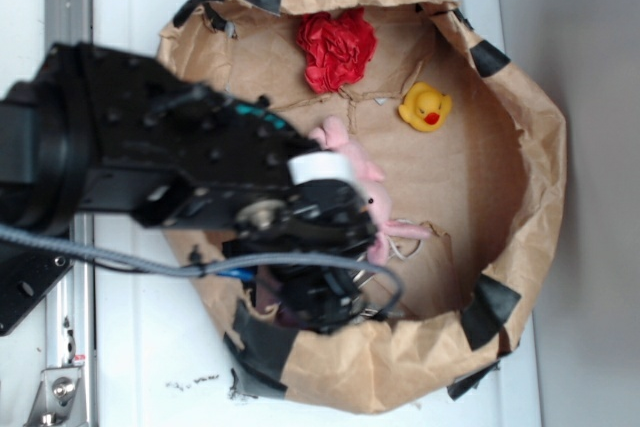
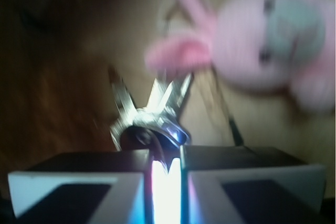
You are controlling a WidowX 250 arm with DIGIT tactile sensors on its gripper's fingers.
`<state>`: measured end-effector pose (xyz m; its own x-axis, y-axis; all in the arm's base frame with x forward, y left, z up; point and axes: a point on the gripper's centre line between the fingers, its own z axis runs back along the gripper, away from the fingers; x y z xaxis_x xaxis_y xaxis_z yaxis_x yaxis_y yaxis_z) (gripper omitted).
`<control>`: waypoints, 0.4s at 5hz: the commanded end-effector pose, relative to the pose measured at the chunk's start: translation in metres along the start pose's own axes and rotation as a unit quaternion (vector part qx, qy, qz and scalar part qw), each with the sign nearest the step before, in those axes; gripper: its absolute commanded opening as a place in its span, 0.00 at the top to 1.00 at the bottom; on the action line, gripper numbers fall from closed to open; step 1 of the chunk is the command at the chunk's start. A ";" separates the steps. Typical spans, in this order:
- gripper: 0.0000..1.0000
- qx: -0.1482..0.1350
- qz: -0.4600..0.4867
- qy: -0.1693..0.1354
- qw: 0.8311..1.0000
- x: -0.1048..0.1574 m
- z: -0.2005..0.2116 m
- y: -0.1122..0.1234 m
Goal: Grab the silver keys.
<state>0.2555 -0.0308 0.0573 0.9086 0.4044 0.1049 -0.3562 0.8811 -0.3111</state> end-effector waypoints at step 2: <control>1.00 -0.003 0.054 -0.071 0.996 0.028 0.103 0.020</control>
<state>0.2473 0.0108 0.1295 0.8504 0.5092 0.1322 -0.4515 0.8354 -0.3134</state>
